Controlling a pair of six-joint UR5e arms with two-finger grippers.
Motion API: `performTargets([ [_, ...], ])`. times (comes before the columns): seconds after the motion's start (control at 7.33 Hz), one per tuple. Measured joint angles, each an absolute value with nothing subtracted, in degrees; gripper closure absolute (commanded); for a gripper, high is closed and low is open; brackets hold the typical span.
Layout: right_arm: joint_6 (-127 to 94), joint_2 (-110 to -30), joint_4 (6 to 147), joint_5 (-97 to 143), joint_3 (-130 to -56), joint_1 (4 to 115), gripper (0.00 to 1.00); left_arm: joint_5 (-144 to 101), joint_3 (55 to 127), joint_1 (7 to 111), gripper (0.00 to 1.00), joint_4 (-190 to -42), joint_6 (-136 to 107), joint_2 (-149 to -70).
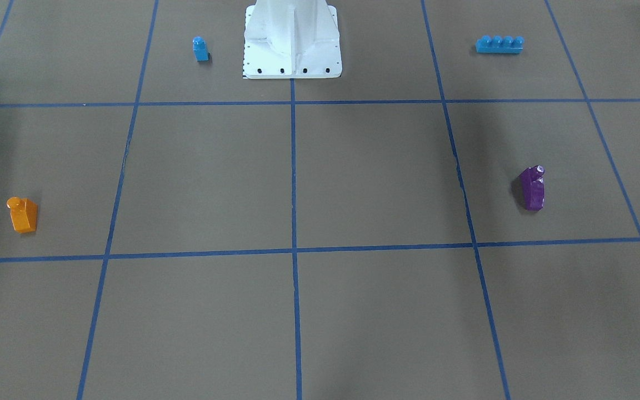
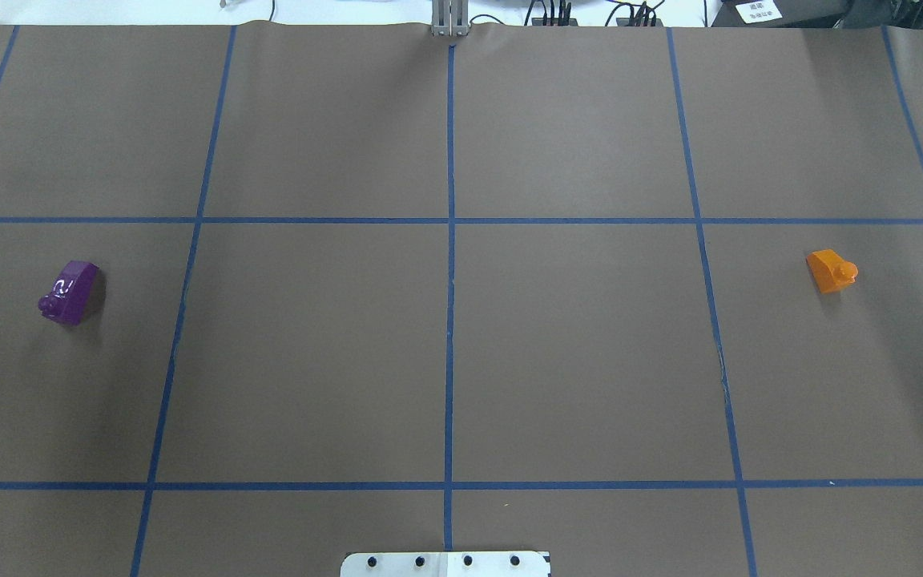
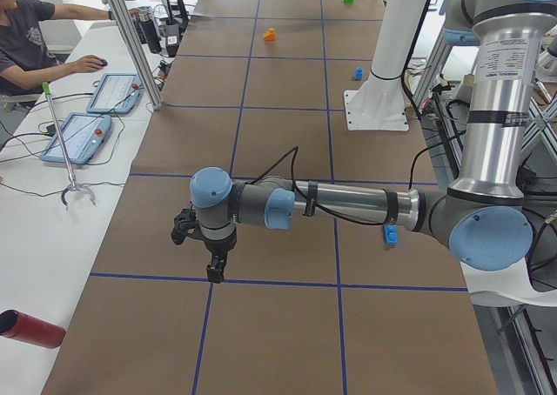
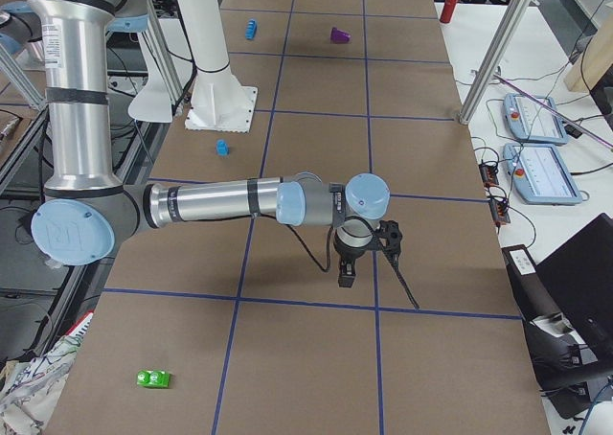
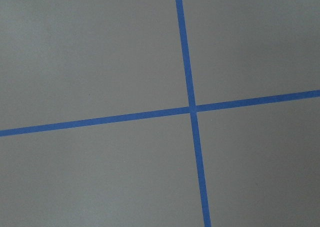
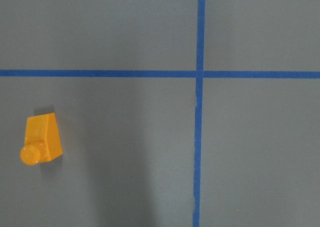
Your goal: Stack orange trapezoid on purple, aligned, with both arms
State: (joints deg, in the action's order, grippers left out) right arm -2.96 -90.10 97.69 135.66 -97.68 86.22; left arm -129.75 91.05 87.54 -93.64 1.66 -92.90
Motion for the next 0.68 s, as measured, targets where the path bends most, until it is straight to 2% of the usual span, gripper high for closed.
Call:
performTargets([
  [0.68, -3.0, -89.7, 97.7, 135.9, -98.0, 86.2, 0.00, -130.5, 90.5, 86.9, 0.00, -97.3, 1.6, -92.3],
])
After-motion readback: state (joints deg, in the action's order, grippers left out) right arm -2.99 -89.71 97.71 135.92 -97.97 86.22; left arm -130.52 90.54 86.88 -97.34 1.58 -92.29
